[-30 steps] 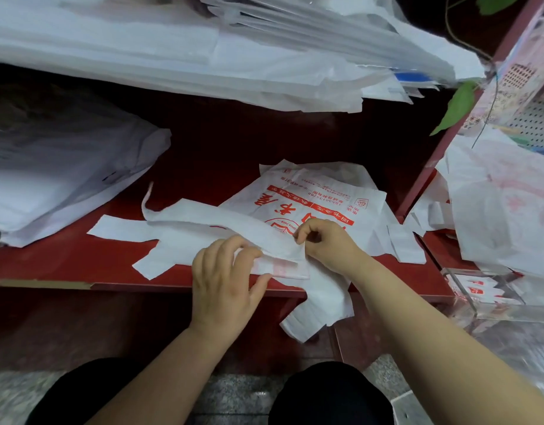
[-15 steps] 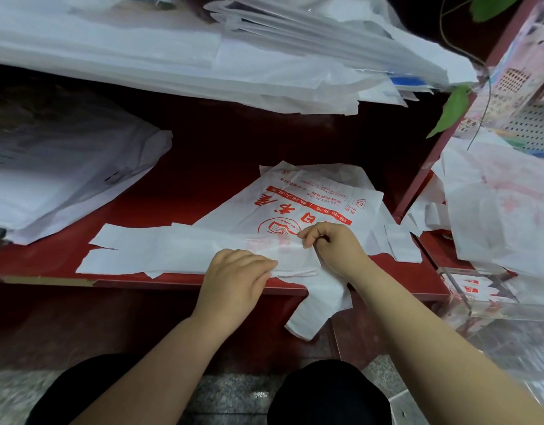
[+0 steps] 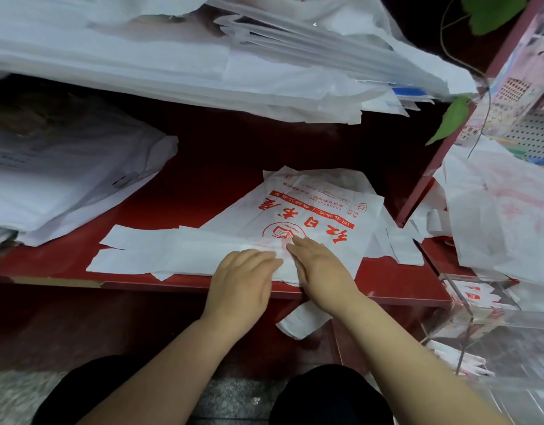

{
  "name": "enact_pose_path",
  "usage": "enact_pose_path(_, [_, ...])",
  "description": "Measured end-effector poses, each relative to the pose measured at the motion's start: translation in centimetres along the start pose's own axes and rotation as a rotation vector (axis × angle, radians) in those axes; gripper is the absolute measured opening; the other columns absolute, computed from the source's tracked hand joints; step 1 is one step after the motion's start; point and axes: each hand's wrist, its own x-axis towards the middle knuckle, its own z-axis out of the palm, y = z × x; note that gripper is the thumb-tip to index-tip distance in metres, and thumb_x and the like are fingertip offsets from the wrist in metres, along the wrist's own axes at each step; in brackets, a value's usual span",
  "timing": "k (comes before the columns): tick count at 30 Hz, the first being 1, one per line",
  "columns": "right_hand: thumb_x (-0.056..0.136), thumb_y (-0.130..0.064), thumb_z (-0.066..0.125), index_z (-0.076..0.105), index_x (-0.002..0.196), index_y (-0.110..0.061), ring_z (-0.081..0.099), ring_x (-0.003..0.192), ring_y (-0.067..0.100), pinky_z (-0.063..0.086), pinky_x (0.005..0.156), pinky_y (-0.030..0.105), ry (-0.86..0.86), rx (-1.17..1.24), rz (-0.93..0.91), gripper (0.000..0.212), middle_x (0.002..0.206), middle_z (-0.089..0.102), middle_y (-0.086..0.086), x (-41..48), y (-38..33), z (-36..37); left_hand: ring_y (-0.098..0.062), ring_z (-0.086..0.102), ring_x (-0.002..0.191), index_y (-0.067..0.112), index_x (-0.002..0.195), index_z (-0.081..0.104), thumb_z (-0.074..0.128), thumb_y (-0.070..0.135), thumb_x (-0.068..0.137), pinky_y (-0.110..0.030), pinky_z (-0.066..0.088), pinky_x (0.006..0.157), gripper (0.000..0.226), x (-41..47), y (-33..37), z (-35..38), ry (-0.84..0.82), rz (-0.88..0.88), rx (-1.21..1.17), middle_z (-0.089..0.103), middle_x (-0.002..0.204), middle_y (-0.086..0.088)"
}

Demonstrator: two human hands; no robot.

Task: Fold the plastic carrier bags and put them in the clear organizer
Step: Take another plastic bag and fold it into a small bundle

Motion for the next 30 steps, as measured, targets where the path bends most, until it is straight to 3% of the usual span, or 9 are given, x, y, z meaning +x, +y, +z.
enact_pose_path(2, [0.101, -0.016, 0.029, 0.031, 0.143, -0.017, 0.017, 0.141, 0.016, 0.002, 0.112, 0.022, -0.004, -0.004, -0.014, 0.042, 0.152, 0.024, 0.002, 0.2, 0.1, 0.2, -0.018, 0.064, 0.103, 0.01, 0.107, 0.069, 0.034, 0.017, 0.081, -0.03, 0.045, 0.093, 0.044, 1.4, 1.5, -0.3, -0.071, -0.066, 0.057, 0.068, 0.109, -0.005])
enact_pose_path(4, [0.1, -0.016, 0.029, 0.028, 0.144, -0.019, 0.015, 0.142, 0.014, 0.002, 0.113, 0.023, -0.026, -0.014, -0.028, 0.044, 0.153, 0.021, 0.0, 0.2, 0.2, 0.3, -0.016, 0.028, 0.138, 0.009, 0.141, 0.035, 0.026, 0.021, 0.097, -0.032, 0.014, 0.113, 0.047, 2.7, 2.3, -0.1, -0.224, -0.162, 0.095, 0.034, 0.148, -0.007])
enact_pose_path(5, [0.1, -0.016, 0.028, 0.025, 0.145, -0.019, 0.013, 0.142, 0.014, 0.002, 0.113, 0.024, -0.042, -0.026, -0.027, 0.045, 0.153, 0.019, 0.0, 0.2, 0.2, 0.2, -0.013, 0.007, 0.143, 0.013, 0.148, 0.015, 0.021, 0.025, 0.101, -0.031, -0.001, 0.114, 0.049, 3.1, 2.2, 0.1, -0.32, -0.22, 0.085, 0.013, 0.156, -0.003])
enact_pose_path(7, [0.101, -0.019, 0.026, 0.021, 0.146, -0.02, 0.01, 0.142, 0.012, 0.001, 0.112, 0.022, -0.059, -0.048, -0.012, 0.045, 0.154, 0.015, -0.001, 0.1, 0.2, 0.0, -0.013, -0.008, 0.143, 0.016, 0.149, 0.0, 0.016, 0.032, 0.102, -0.032, -0.01, 0.113, 0.053, 3.3, 1.9, 0.3, -0.49, -0.334, 0.117, -0.003, 0.157, -0.001])
enact_pose_path(12, [0.101, -0.023, 0.022, 0.016, 0.147, -0.021, 0.006, 0.143, 0.01, -0.003, 0.112, 0.022, -0.087, -0.085, -0.001, 0.045, 0.155, 0.01, -0.003, -0.3, 0.0, -0.4, -0.016, -0.013, 0.142, 0.015, 0.148, -0.007, 0.012, 0.037, 0.101, -0.034, -0.01, 0.113, 0.055, 2.3, 0.1, -0.9, -0.613, -0.467, 0.228, -0.011, 0.156, -0.003])
enact_pose_path(20, [0.101, -0.021, 0.025, 0.02, 0.146, -0.02, 0.008, 0.142, 0.012, 0.001, 0.113, 0.023, -0.099, -0.051, 0.019, 0.045, 0.155, 0.012, -0.001, -0.1, -0.3, -0.5, -0.015, -0.011, 0.143, 0.015, 0.148, -0.006, 0.014, 0.039, 0.101, -0.039, -0.007, 0.114, 0.057, 0.7, -5.7, -5.1, -0.667, -0.642, 0.243, -0.011, 0.156, -0.001])
enact_pose_path(25, [0.093, -0.022, 0.048, 0.026, 0.143, -0.02, 0.022, 0.137, 0.02, 0.015, 0.11, 0.03, -0.17, 0.034, 0.117, 0.055, 0.15, 0.027, 0.0, 1.0, -0.1, -3.0, -0.02, 0.01, 0.142, 0.022, 0.147, 0.016, 0.045, 0.043, 0.093, -0.042, -0.003, 0.113, 0.066, 2.8, -7.3, -7.5, -0.723, -0.534, 0.254, 0.02, 0.153, -0.001])
enact_pose_path(30, [0.081, -0.026, 0.064, 0.039, 0.132, -0.028, 0.036, 0.119, 0.026, 0.026, 0.101, 0.037, -0.354, 0.029, 0.227, 0.057, 0.131, 0.044, 0.003, 3.2, 0.4, -4.9, -0.026, 0.028, 0.126, 0.029, 0.136, 0.032, 0.064, 0.049, 0.079, -0.036, 0.026, 0.105, 0.068, 6.2, -7.8, -8.2, -0.921, -0.588, 0.232, 0.035, 0.136, -0.004])
